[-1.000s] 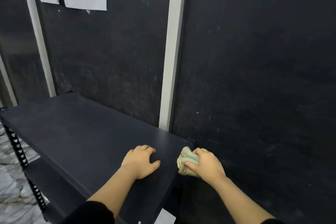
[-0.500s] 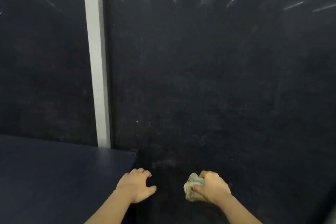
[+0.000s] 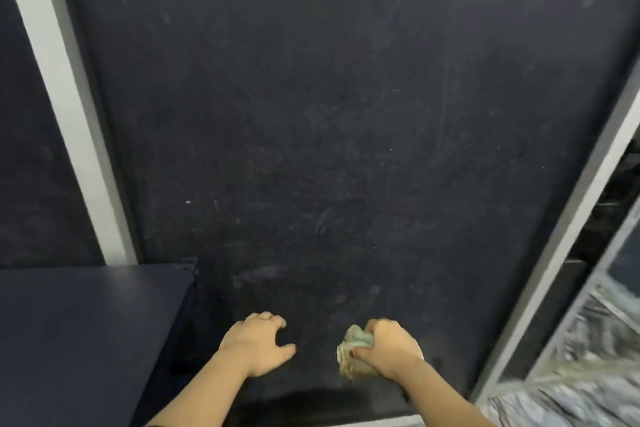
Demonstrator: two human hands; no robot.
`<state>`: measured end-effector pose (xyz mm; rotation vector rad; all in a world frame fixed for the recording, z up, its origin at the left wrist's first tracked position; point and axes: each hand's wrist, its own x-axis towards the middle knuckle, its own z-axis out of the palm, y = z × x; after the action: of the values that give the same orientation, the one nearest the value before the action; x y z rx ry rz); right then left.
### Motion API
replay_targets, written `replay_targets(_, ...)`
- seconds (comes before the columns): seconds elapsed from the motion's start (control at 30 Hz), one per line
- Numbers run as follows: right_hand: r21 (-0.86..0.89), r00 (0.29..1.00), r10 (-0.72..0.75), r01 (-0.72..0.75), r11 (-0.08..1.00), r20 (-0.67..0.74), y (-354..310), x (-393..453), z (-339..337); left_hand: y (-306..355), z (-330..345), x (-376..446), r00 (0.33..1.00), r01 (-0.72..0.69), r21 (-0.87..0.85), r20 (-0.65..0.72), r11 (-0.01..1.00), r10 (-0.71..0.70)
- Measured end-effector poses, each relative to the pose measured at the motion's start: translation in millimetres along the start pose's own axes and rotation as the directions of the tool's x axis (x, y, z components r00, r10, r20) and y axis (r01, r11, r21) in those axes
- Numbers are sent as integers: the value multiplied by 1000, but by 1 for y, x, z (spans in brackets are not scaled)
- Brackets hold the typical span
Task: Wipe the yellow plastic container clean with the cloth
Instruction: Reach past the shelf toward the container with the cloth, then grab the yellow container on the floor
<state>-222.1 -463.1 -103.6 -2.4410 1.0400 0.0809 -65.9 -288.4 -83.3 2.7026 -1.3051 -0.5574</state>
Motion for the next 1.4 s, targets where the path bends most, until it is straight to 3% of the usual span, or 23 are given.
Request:
replay_targets(0.63,-116,985,-95,112,987,143,126,11,-23,122,77,5,989,146,-105,40,984,-143)
replay_targets(0.9,-154,975,-117,147,977,187,154,22,-17,138,110,19,981,184,-117,76,976,-176)
replay_targets(1.17,-160,968,-96,135,978,233,171,49,37,125,173,56,976,177,-103,149,979,-161)
replay_targets(1.4,-172,954,-102,155,973,283,210,84,149,91,285,98,973,109,33,201,994,-113)
